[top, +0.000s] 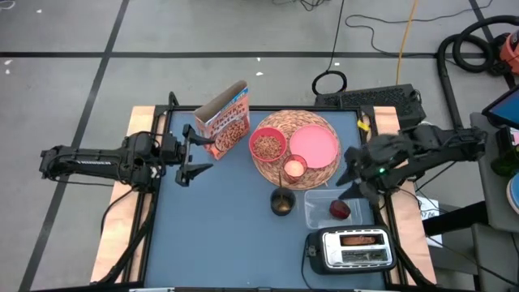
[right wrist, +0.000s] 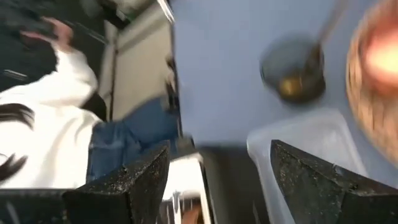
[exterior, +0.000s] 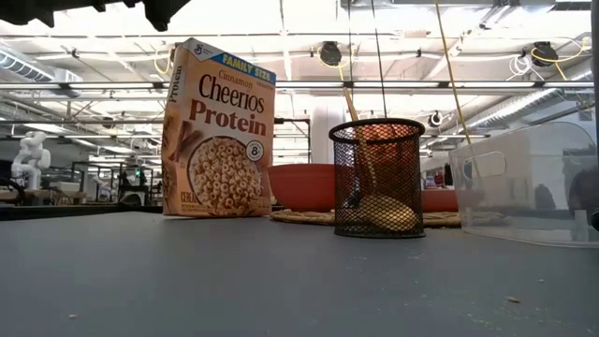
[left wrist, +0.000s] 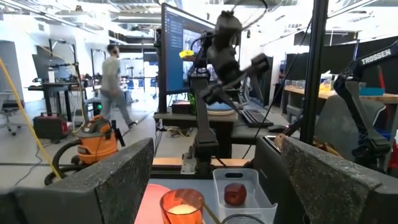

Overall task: Arrange a breakfast setting
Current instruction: Put the toasted bread on the pink plate

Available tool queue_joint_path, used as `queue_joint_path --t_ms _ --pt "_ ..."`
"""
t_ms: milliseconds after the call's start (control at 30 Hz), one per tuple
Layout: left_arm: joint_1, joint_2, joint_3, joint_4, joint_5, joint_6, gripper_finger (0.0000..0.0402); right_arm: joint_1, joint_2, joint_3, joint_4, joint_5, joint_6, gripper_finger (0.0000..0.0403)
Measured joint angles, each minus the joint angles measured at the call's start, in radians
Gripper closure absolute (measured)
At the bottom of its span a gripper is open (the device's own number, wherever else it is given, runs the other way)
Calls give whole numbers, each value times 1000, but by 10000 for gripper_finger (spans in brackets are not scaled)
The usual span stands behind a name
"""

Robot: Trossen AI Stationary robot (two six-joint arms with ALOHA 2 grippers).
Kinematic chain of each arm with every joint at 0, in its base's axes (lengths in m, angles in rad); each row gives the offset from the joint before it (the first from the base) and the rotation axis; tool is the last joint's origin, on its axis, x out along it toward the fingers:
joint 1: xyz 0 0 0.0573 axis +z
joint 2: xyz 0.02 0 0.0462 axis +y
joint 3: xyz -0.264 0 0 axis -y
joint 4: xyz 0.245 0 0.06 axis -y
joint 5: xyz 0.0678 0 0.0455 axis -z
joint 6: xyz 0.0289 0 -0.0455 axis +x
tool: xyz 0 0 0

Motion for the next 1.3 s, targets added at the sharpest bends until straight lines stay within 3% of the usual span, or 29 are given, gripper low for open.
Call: queue_joint_path --t_ms 267,600,900,1300 --pt "0 1 0 1 0 0 43 132 78 0 -166 -5 239 136" --pt "0 1 0 1 -1 1 43 301 153 0 -161 -58 455 144" --pt "0 1 0 1 -1 1 43 435 204 0 -159 -58 568 197" --pt "0 1 0 2 -1 1 43 482 267 0 -156 -51 578 236"
